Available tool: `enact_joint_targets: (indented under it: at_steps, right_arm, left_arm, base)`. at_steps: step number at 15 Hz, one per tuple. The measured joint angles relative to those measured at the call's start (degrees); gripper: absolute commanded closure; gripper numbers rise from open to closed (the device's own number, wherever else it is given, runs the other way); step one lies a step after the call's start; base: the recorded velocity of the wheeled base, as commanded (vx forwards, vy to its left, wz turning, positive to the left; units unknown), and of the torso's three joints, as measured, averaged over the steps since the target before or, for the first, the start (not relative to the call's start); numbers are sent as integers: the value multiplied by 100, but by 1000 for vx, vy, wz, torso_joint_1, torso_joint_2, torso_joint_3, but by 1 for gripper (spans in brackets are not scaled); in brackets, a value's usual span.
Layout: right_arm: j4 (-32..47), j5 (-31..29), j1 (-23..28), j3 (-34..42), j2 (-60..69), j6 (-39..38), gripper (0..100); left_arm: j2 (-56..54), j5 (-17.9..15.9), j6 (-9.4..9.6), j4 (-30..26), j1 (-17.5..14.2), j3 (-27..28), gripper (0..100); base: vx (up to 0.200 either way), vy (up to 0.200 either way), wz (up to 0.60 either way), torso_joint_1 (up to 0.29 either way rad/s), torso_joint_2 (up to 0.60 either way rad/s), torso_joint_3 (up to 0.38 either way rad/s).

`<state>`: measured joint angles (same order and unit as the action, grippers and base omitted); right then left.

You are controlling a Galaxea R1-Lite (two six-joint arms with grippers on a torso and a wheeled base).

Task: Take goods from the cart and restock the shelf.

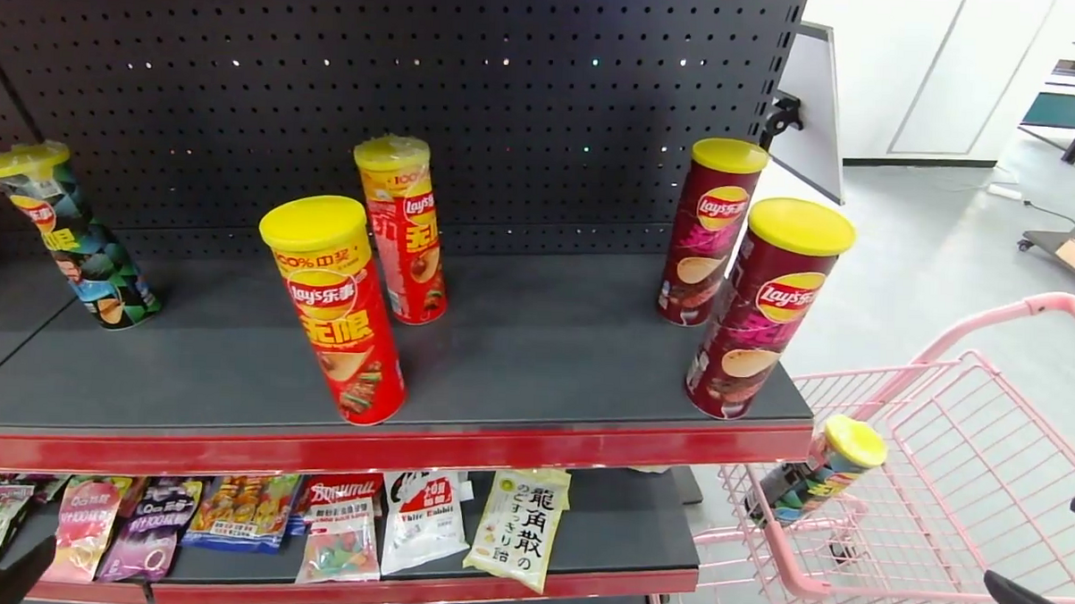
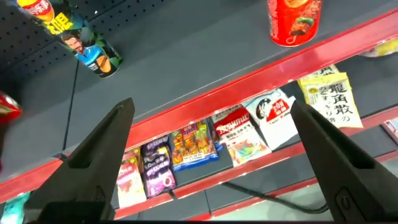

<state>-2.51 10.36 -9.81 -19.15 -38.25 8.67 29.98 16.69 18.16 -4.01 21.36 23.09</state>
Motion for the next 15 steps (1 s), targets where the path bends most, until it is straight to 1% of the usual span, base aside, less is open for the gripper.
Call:
enact_joint_targets:
  at_steps: [3, 6, 10, 15]
  right_arm:
    - [-2, -10, 43, 0, 6, 167, 0]
    - [0, -2, 227, 9, -11, 266, 0]
    - [-2, -2, 312, 41, -27, 268, 0]
    - [-6, -11, 397, 66, -79, 266, 0]
  left_arm:
    - [-453, 96, -2, -154, -6, -176, 0]
    - [-845, 126, 1, -414, -9, -215, 0]
    - [-1181, 127, -2, -608, -11, -221, 0]
    - [-1303, 127, 0, -622, -13, -221, 0]
  base:
    - [0, 0, 0, 0, 0, 0]
    - [0, 0, -600, -2, 1, 2]
    - [0, 0, -600, 5, 2, 6]
    - [0, 0, 0, 0, 0, 0]
